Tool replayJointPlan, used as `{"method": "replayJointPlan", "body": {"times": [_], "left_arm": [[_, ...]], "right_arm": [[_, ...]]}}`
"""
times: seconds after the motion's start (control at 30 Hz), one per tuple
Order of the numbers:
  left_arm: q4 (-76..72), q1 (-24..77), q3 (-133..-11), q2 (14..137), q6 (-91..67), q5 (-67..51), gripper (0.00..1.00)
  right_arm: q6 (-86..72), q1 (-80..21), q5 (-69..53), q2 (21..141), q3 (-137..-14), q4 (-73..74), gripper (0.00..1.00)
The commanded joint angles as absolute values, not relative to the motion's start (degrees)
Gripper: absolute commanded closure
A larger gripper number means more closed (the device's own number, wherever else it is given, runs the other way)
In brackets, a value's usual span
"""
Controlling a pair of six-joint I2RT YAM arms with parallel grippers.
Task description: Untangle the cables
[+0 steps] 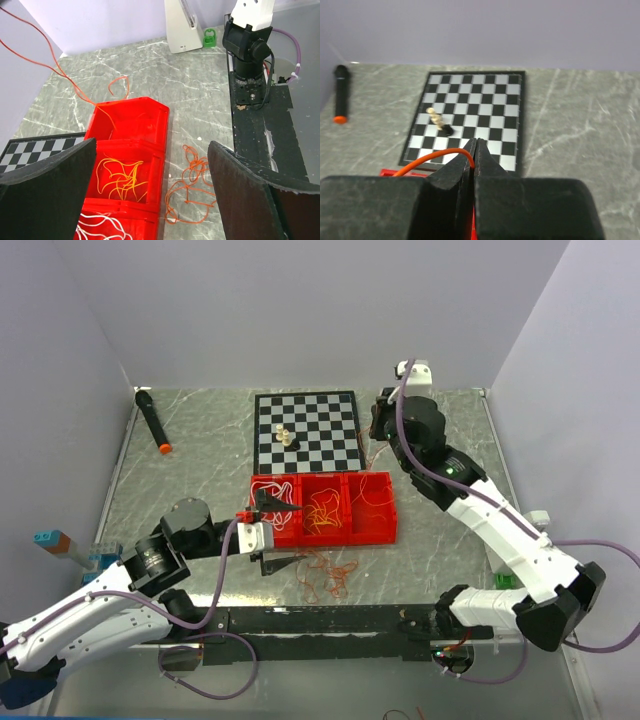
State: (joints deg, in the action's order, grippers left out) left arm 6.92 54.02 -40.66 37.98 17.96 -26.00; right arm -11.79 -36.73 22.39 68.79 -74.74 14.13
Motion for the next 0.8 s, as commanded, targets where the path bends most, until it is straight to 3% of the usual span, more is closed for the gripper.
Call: {"method": "replayJointPlan", "body": {"times": [0.0,0.13,0.77], "left_arm": [[4.92,53.53,-43.42,37.62,18.55,-25.75,0.03],[4.75,53.35,-43.51,37.62,18.28,-26.01,0.03],[2.99,52.73,-43.59,38.50,17.32,-26.81,0.03]], "right_arm": [[-12.92,-36.30,30.48,70.48,-73.48,13.71,1.00],[-14.85,-36.12,39.35,72.59,-74.09,16.43,1.00],[-33.03,-39.37,52.46,84.98,-78.40,30.13,1.00]]}}
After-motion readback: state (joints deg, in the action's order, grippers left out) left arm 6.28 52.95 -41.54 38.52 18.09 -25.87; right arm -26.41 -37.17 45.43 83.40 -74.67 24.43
